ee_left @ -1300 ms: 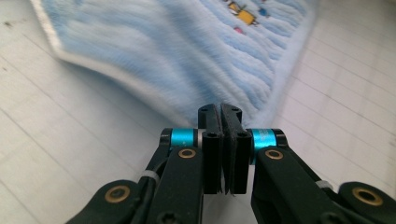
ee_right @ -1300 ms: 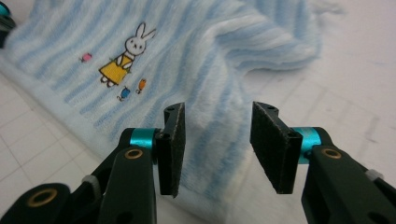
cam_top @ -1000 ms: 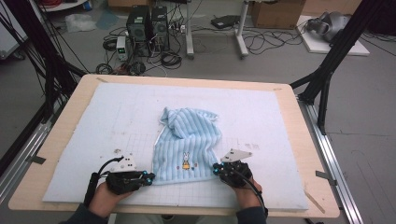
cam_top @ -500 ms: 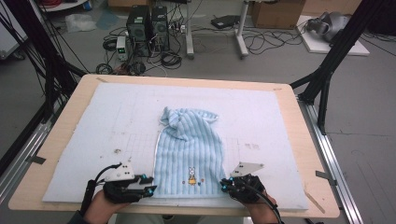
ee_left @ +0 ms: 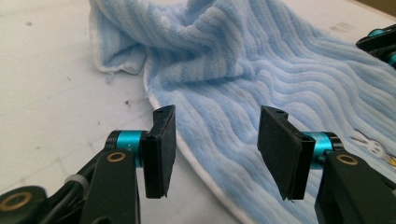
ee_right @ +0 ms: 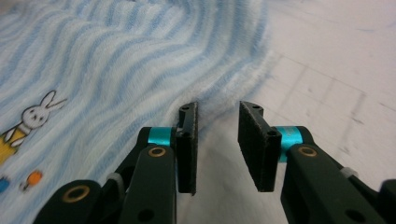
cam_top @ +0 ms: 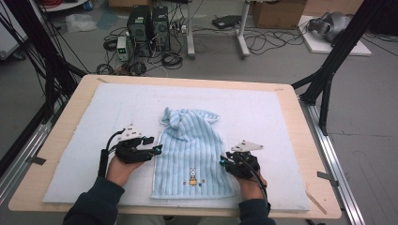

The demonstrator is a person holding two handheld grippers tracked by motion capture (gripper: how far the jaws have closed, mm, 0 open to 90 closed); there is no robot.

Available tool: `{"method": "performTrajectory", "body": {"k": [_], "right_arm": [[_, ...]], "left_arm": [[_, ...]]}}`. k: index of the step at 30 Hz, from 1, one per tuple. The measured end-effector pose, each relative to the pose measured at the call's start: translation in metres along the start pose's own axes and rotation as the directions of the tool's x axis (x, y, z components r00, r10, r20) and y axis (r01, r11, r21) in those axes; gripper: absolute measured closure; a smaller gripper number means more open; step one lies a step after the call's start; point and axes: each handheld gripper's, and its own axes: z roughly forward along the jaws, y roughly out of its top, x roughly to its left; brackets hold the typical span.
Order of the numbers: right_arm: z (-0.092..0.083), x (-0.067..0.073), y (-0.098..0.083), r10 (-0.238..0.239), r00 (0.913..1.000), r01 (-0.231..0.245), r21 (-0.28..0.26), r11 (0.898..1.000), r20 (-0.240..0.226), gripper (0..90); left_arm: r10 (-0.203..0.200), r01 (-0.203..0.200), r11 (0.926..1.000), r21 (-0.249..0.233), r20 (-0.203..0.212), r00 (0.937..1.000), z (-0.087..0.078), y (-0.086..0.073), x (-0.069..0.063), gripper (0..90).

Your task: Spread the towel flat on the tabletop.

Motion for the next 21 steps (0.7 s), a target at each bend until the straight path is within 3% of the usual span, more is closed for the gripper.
{"method": "performTrajectory", "body": {"k": [3, 5, 6, 7, 8, 9, 11, 17, 21], "right_arm": [[0.013, 0.007, 0.006, -0.023, 0.9997, 0.023, 0.044, 0.999, 0.007, 60.5], [0.016, 0.009, 0.008, -0.013, 0.9998, 0.013, 0.038, 0.999, 0.012, 62.1], [0.015, 0.01, 0.007, 0.001, 0.9998, 0.0, 0.041, 0.999, -0.018, 74.2], [0.015, 0.01, 0.007, 0.001, 0.9998, 0.0, 0.041, 0.999, -0.018, 74.2], [0.014, 0.011, 0.006, -0.001, 0.9996, 0.002, 0.04, 0.999, -0.027, 82.3], [0.013, 0.012, 0.005, -0.004, 0.999, 0.006, 0.04, 0.999, -0.045, 85.9], [0.01, 0.014, 0.003, -0.008, 0.9986, 0.011, 0.049, 0.999, -0.052, 87.0], [-0.007, 0.015, -0.01, -0.025, 0.9956, 0.031, 0.062, 0.998, -0.09, 87.1], [-0.015, 0.018, -0.016, -0.038, 0.9944, 0.046, 0.075, 0.996, -0.098, 87.1]], "left_arm": [[-0.002, 0.002, 0.9991, 0.042, 0.005, 1.0, 0.013, -0.001, -0.005, 46.2], [0.039, -0.04, 0.9944, 0.097, 0.019, 0.9991, 0.021, -0.003, -0.011, 53.1], [0.083, -0.085, 0.9884, 0.126, 0.024, 0.9963, 0.023, -0.005, -0.015, 66.6], [0.124, -0.123, 0.9856, 0.116, -0.003, 0.9923, 0.023, -0.007, -0.019, 66.6], [0.131, -0.133, 0.9837, 0.121, 0.023, 0.9911, 0.022, -0.007, -0.021, 75.1], [0.13, -0.131, 0.9842, 0.119, 0.017, 0.9914, 0.02, -0.009, -0.023, 83.6], [0.13, -0.132, 0.9828, 0.13, 0.024, 0.9912, 0.014, -0.011, -0.024, 87.2], [0.1, -0.107, 0.9879, 0.112, 0.067, 0.9927, -0.006, -0.025, -0.023, 88.0], [0.09, -0.104, 0.9875, 0.119, 0.114, 0.9894, -0.017, -0.032, -0.03, 88.0]]}}
